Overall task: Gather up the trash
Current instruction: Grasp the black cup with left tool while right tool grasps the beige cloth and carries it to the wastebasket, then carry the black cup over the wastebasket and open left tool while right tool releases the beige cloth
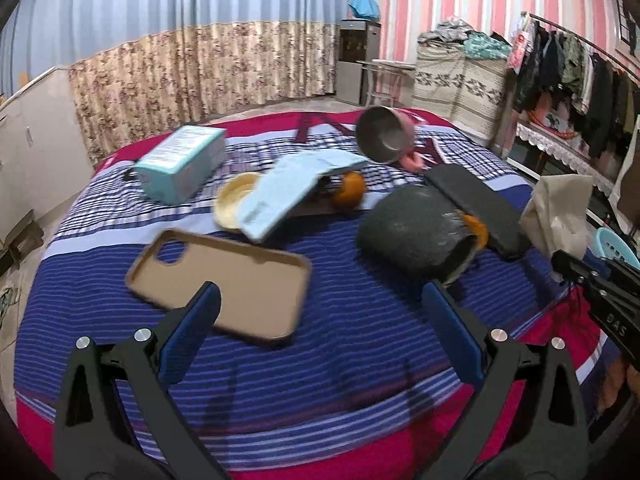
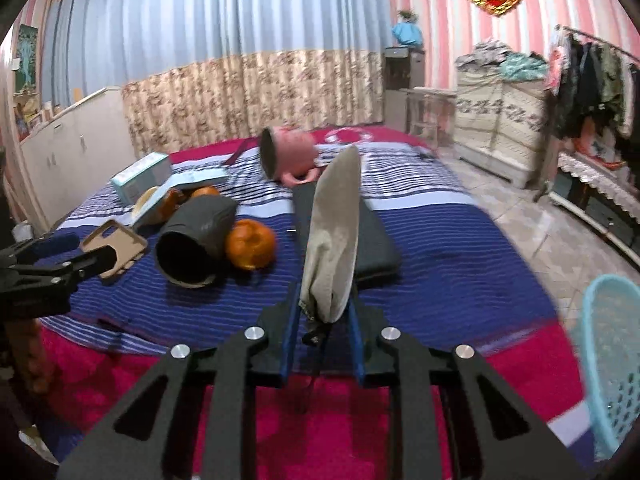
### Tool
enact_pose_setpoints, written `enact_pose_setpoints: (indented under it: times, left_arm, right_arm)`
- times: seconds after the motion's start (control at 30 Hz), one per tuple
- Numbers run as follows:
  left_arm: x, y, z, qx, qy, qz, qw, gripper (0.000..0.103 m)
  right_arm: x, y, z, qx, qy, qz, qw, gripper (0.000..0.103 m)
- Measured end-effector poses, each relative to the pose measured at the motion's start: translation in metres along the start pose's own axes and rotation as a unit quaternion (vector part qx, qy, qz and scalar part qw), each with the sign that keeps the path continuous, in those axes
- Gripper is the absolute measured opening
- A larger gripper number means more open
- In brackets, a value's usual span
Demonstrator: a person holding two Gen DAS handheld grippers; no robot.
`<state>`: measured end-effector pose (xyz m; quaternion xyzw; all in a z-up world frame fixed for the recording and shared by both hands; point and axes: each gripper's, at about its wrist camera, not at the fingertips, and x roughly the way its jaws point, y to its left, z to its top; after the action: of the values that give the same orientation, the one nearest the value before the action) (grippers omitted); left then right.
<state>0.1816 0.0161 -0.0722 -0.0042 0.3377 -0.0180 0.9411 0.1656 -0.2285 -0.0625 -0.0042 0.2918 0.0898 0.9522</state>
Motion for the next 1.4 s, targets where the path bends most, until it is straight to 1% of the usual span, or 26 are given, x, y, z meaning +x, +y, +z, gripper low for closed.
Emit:
enact_pose_setpoints:
  times: [0.13, 0.23, 0.3, 0.37, 0.43, 0.47, 0.53, 0.57, 0.6, 0.67, 0.7, 0.8, 0.87, 0.97, 1.03, 1.13, 1.3, 1.4]
  left_arm:
    - [0.010, -0.033, 0.008, 0.010, 0.008, -0.011, 0.9999, 0.097]
    - [0.017, -0.055, 0.016, 0.016, 0.012, -0.016, 0.9997, 0.097]
    - [0.025, -0.069, 0.021, 0.022, 0.017, -0.010, 0.9996, 0.097]
    - [0.035, -0.079, 0.024, 0.024, 0.030, -0.002, 0.9993, 0.097]
    - [0.045, -0.082, 0.025, 0.018, 0.039, 0.011, 0.9990, 0.096]
    - [0.049, -0.082, 0.024, 0.013, 0.043, 0.016, 0.9989, 0.095]
    - [0.057, -0.078, 0.022, 0.004, 0.057, 0.016, 0.9982, 0.084]
    - [0.060, -0.076, 0.021, -0.004, 0.066, 0.011, 0.9977, 0.081]
    - [0.064, -0.070, 0.019, -0.012, 0.074, 0.003, 0.9972, 0.074]
    - [0.066, -0.061, 0.018, -0.037, 0.083, -0.017, 0.9957, 0.071]
    - [0.065, -0.059, 0.018, -0.044, 0.081, -0.021, 0.9955, 0.070]
    - [0.060, -0.060, 0.021, -0.038, 0.071, -0.018, 0.9966, 0.066]
    - [0.054, -0.061, 0.023, -0.029, 0.057, -0.015, 0.9978, 0.066]
    - [0.038, -0.061, 0.029, -0.019, 0.024, -0.012, 0.9995, 0.066]
    - [0.030, -0.063, 0.033, -0.016, 0.013, -0.010, 0.9997, 0.066]
    - [0.020, -0.069, 0.040, -0.014, 0.004, -0.019, 0.9997, 0.066]
    - [0.005, -0.097, 0.050, 0.008, -0.014, -0.045, 0.9989, 0.066]
    - [0.000, -0.127, 0.056, 0.030, -0.024, -0.067, 0.9970, 0.066]
  right_arm:
    - [-0.015, -0.021, -0.004, 0.001, -0.007, -0.033, 0.999, 0.023]
    - [-0.023, -0.039, -0.007, 0.017, -0.010, -0.044, 0.999, 0.023]
    - [-0.025, -0.052, -0.010, 0.031, -0.009, -0.046, 0.998, 0.023]
    - [-0.025, -0.058, -0.013, 0.038, -0.009, -0.049, 0.998, 0.023]
    - [-0.024, -0.065, -0.017, 0.045, -0.007, -0.053, 0.998, 0.023]
    - [-0.024, -0.067, -0.018, 0.047, -0.008, -0.055, 0.997, 0.023]
    - [-0.024, -0.074, -0.022, 0.053, -0.007, -0.060, 0.997, 0.023]
    - [-0.025, -0.075, -0.024, 0.055, -0.008, -0.061, 0.997, 0.023]
    - [-0.025, -0.079, -0.026, 0.059, -0.008, -0.064, 0.996, 0.023]
    - [-0.026, -0.084, -0.028, 0.067, -0.009, -0.067, 0.995, 0.023]
    - [-0.026, -0.087, -0.029, 0.074, -0.011, -0.068, 0.995, 0.023]
    - [-0.028, -0.094, -0.031, 0.084, -0.015, -0.072, 0.994, 0.023]
    - [-0.029, -0.097, -0.032, 0.086, -0.017, -0.074, 0.993, 0.023]
    - [-0.033, -0.099, -0.032, 0.086, -0.023, -0.080, 0.993, 0.023]
    - [-0.037, -0.101, -0.032, 0.086, -0.026, -0.086, 0.992, 0.023]
    - [-0.046, -0.107, -0.032, 0.090, -0.033, -0.095, 0.991, 0.023]
    - [-0.071, -0.124, -0.030, 0.097, -0.050, -0.121, 0.987, 0.023]
    - [-0.088, -0.139, -0.030, 0.100, -0.060, -0.144, 0.983, 0.023]
